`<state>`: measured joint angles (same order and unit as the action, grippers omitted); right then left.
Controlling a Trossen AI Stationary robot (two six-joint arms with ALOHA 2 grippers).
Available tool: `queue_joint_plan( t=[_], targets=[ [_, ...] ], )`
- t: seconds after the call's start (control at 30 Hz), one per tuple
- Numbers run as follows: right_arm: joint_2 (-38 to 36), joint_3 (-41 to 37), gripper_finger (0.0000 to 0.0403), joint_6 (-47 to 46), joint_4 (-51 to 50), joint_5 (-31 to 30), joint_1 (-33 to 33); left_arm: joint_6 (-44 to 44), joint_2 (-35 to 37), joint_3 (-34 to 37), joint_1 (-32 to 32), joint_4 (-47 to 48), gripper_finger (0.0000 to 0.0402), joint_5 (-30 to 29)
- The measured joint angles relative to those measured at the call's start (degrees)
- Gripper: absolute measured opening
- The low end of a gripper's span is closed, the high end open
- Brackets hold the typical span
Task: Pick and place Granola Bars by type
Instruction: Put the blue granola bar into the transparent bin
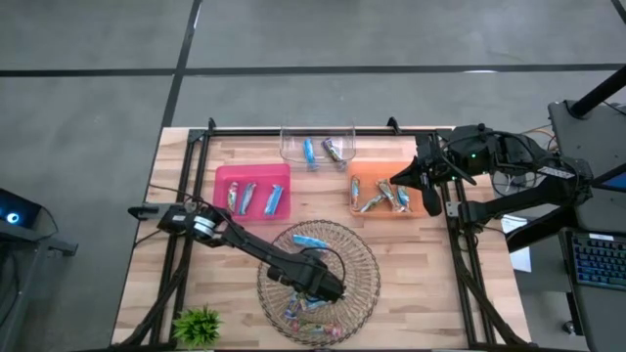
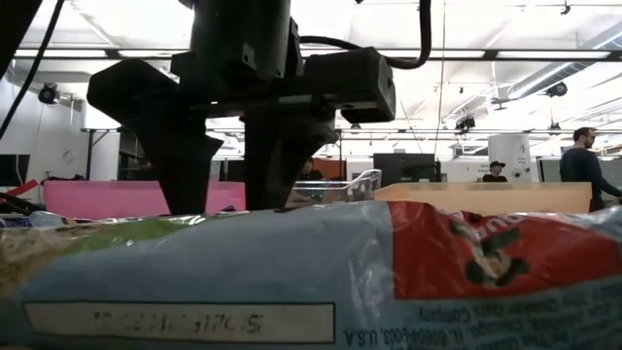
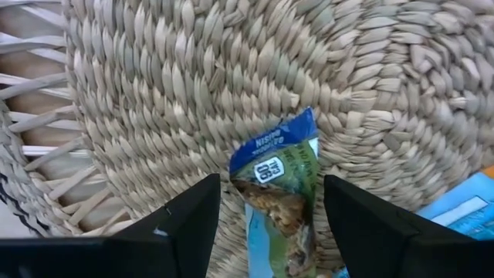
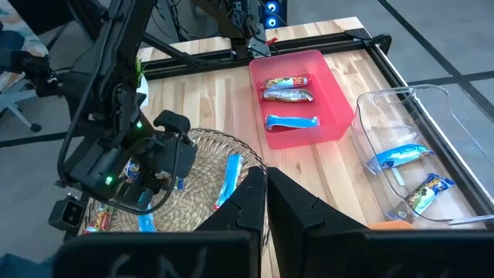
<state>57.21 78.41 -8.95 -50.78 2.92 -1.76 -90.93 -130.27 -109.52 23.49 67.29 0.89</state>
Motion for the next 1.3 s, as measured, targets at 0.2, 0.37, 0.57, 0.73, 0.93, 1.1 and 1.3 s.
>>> queue_joint_plan(
  t=[0.2,0.37,0.57,0.73,0.93,1.1,1.3],
  targets=[
    [0.00,0.00,0.0008,0.00,0.00,0.00,0.00,0.84,-0.01,0.07,-0.20,-0.10,0.0200,0.72],
    [0.00,0.00,0.0008,0.37,0.00,0.00,0.00,0.85,-0.01,0.07,-0.31,-0.29,0.0172,0.82],
    [0.00,0.00,0.0008,0.60,0.00,-0.01,-0.02,1.22,-0.01,0.09,-0.39,-1.73,0.0135,1.21],
    [0.00,0.00,0.0008,0.61,0.00,0.00,0.00,1.24,-0.01,0.09,-0.52,-1.99,0.0105,1.37],
    [0.00,0.00,0.0008,0.61,0.00,-0.02,0.00,1.46,-0.01,0.09,-0.52,-2.27,0.0074,1.36],
    [0.00,0.00,0.0008,0.61,0.00,-0.02,-0.02,1.63,-0.01,0.09,-0.52,-2.36,0.0058,1.36],
    [0.00,0.00,0.0008,0.55,0.00,-0.02,-0.02,2.45,-0.01,0.09,-0.55,-2.47,0.0056,1.86]
  ],
)
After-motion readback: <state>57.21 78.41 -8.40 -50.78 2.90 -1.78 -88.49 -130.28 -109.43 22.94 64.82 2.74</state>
